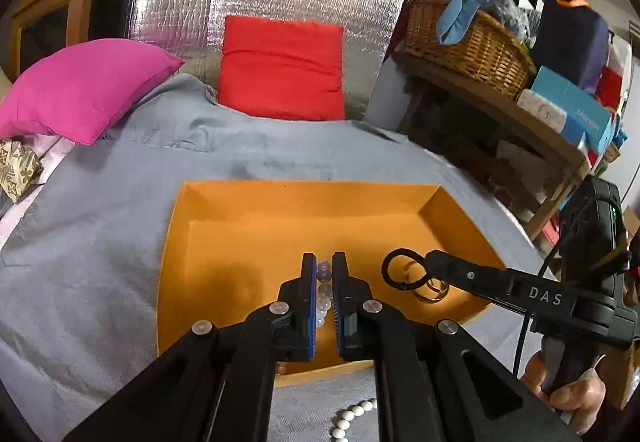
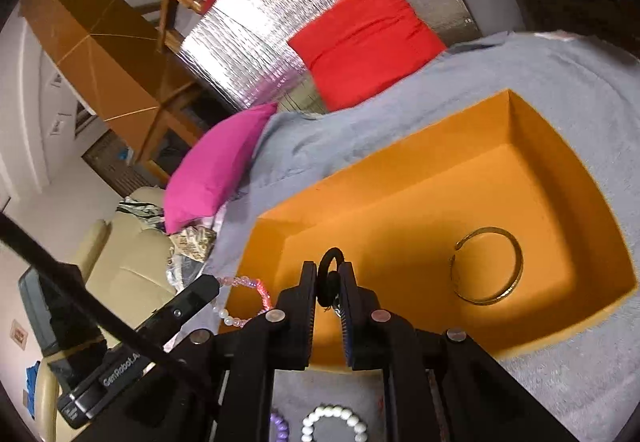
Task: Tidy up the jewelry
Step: 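Carry the black tie and crystal bracelet over the orange box with both tools, then open both tools to release the tie and crystal bracelet into the box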
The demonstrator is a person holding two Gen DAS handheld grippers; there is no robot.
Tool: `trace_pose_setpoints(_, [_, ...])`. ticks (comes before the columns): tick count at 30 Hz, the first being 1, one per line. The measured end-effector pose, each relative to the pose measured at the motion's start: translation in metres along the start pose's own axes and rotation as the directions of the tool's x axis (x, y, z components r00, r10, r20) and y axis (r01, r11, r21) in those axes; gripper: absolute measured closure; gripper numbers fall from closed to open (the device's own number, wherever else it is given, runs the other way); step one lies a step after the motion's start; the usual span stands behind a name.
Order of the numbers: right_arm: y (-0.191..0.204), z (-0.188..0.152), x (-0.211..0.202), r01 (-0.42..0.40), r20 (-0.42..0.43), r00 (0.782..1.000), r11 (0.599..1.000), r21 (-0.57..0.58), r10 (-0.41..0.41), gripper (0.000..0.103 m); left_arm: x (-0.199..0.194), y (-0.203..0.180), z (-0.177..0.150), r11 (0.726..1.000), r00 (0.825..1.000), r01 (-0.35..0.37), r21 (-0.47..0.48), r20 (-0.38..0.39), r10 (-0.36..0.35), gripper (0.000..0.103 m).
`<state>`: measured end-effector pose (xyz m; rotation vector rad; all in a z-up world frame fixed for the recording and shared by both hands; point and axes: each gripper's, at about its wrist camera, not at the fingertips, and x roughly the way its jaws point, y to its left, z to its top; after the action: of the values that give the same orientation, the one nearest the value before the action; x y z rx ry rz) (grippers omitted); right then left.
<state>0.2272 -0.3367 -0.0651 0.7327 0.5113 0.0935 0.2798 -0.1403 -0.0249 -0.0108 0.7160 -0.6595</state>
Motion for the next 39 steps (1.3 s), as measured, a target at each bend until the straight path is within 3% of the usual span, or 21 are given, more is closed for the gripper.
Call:
trace_pose_setpoints(11, [-0.011, 0.001, 0.042, 0.080, -0.065, 0.995, 0.997, 0.007, -0.079, 0.091, 0.043, 0.004, -0.009, 1.000, 0.994, 0.001, -0.023, -0.107, -0.003, 0.095])
trace_pose_setpoints(19, [-0.014, 0.000, 0.044, 0.104, -0.077, 0.992, 0.995, -0.001, -0.104, 0.091, 0.058, -0.008, -0.014, 1.000, 0.990, 0.015, -0.018, -0.143, -0.017, 0.095])
trace_pose_setpoints(31, [-0.019, 0.002, 0.036, 0.106, -0.068, 0.992, 0.994, 0.036, -0.103, 0.087, 0.063, -0.018, -0.019, 1.000, 0.983, -0.018, 0.013, -0.182, 0.020, 0.095])
trace_pose_setpoints(32, [-0.020, 0.003, 0.036, 0.103, -0.067, 0.993, 0.994, 0.040, -0.100, 0.087, 0.061, -0.018, -0.018, 1.000, 0.983, -0.025, 0.016, -0.182, 0.028, 0.093])
trace_pose_setpoints(34, [-0.019, 0.004, 0.032, 0.100, -0.057, 0.994, 0.994, 0.041, -0.098, 0.085, 0.057, -0.016, -0.016, 0.999, 0.983, -0.041, 0.012, -0.177, 0.043, 0.073])
trace_pose_setpoints(36, [-0.019, 0.005, 0.027, 0.089, -0.047, 0.995, 0.995, 0.046, -0.087, 0.084, 0.049, -0.013, -0.014, 0.999, 0.987, -0.052, -0.002, -0.152, 0.051, 0.060])
trace_pose_setpoints(39, [-0.020, 0.008, 0.017, 0.079, -0.028, 0.997, 0.996, 0.050, -0.077, 0.084, 0.036, -0.009, -0.010, 0.998, 0.991, -0.055, -0.013, -0.123, 0.053, 0.055])
